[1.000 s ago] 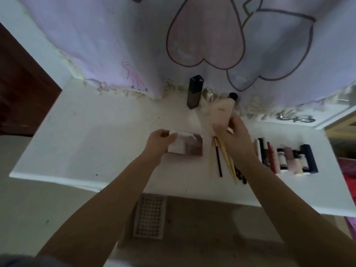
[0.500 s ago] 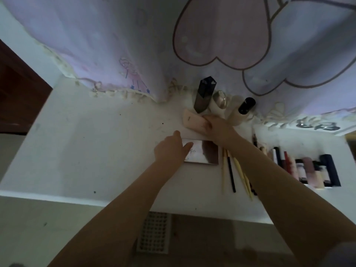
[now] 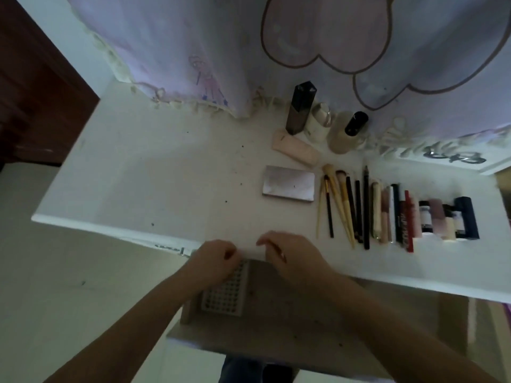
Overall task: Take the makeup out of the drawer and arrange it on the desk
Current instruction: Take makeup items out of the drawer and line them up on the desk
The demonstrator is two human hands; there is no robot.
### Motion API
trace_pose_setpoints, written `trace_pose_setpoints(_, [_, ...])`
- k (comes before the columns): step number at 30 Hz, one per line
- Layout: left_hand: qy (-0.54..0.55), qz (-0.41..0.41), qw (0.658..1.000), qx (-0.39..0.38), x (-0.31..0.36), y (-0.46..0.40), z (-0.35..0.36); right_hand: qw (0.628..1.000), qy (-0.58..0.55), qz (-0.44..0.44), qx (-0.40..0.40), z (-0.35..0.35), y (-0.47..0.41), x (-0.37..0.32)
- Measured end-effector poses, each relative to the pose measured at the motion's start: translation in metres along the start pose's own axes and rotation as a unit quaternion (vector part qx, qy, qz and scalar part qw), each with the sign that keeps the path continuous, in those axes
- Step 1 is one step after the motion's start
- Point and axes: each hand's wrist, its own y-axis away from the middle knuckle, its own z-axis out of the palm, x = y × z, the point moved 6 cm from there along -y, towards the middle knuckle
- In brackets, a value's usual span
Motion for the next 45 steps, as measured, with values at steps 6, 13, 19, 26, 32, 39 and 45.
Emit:
trace_pose_setpoints(6, [-0.110, -0.098, 0.989, -0.030, -0.061, 0.009, 0.093, 0.939, -0.162, 0.265, -0.149, 0.140, 0.038, 0.051])
trace_pose_setpoints(13, [-0.112, -0.106, 0.988, -0.003, -0.073, 0.011, 0.120, 0.860, -0.306, 0.409, -0.012, 0.179, 0.021, 0.052])
trace_pose_setpoints(19, [-0.009, -0.090, 0.995, 0.047, -0.065, 0.025, 0.097, 0.785, -0.436, 0.439, -0.002, 0.159, 0.034, 0.038])
trace_pose_setpoints(26, [0.088, -0.091, 0.989, -0.081, -0.038, 0.080, 0.033, 0.717, -0.566, 0.391, -0.112, 0.087, 0.082, -0.025])
trace_pose_setpoints(32, [0.229, -0.016, 0.973, 0.022, -0.014, 0.084, -0.066, 0.902, -0.345, 0.244, -0.085, 0.001, 0.032, -0.050])
trace_pose_setpoints(39, [0.246, 0.034, 0.959, 0.134, 0.019, -0.063, -0.157, 0.921, -0.278, 0.241, 0.126, -0.067, -0.113, -0.012])
trace_pose_setpoints(45, [0.145, -0.002, 0.981, 0.129, 0.006, -0.143, -0.162, 0.951, -0.099, 0.246, 0.160, -0.070, -0.180, 0.006])
